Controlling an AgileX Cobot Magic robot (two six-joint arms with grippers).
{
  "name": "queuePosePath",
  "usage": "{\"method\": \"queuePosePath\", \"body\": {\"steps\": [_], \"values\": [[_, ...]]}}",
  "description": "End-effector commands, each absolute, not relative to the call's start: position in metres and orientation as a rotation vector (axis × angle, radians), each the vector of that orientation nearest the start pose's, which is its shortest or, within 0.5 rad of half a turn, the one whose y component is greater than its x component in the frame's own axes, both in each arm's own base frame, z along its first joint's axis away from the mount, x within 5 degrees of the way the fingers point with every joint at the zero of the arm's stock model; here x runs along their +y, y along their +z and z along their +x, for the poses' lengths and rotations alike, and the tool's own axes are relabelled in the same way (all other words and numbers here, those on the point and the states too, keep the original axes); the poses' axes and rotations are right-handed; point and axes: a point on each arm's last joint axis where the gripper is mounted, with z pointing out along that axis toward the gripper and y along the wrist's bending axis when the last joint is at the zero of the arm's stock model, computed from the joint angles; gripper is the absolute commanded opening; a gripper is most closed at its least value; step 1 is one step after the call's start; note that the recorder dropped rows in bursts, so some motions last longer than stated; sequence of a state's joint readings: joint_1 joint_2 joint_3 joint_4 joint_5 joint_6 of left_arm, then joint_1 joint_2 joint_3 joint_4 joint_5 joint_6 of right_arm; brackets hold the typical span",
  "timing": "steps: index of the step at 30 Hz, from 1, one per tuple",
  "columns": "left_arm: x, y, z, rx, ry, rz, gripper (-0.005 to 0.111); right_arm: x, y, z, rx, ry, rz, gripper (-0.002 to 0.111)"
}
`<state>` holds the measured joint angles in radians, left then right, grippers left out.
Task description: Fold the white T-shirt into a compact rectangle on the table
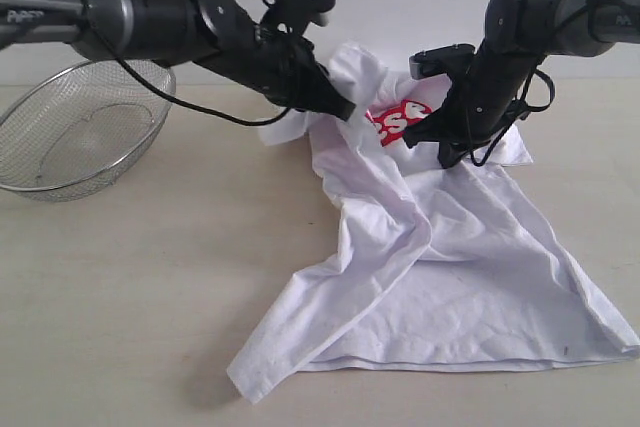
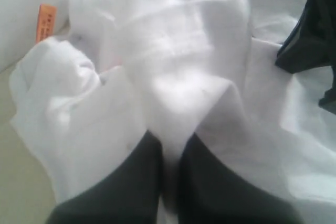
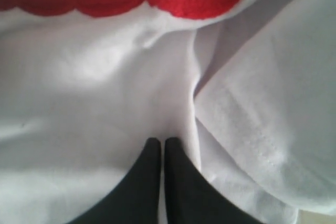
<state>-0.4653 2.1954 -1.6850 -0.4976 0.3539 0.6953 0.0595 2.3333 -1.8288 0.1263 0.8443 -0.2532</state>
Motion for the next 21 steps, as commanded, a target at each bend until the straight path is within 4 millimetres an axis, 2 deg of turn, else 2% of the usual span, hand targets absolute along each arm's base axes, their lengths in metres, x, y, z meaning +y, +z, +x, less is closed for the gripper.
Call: {"method": "queuePosePath", "body": {"steps": [1,6,10,14,16,19,21], "values": [[-0.198,0.197,0.447,2.269,-0.247,0.839,0.004,0.032,0.136,0.488,2.789,0.079,-0.359,0.000],[-0.152,0.204,0.457,2.327,-0.105,0.824,0.004,0.032,0.136,0.488,2.787,0.078,-0.359,0.000],[-0.116,0.204,0.464,2.386,-0.072,0.758,0.004,0.032,0.136,0.488,2.789,0.078,-0.359,0.000],[-0.061,0.204,0.475,2.407,0.053,0.663,0.004,0.032,0.136,0.488,2.787,0.078,-0.358,0.000],[-0.046,0.207,0.481,2.370,0.084,0.615,0.004,0.032,0.136,0.488,2.783,0.077,-0.358,0.000],[-0.044,0.215,0.485,2.323,0.092,0.588,0.004,0.032,0.136,0.489,2.771,0.065,-0.362,0.000],[-0.061,0.235,0.485,2.271,0.006,0.562,0.004,0.031,0.139,0.492,2.746,0.055,-0.361,0.000]]}}
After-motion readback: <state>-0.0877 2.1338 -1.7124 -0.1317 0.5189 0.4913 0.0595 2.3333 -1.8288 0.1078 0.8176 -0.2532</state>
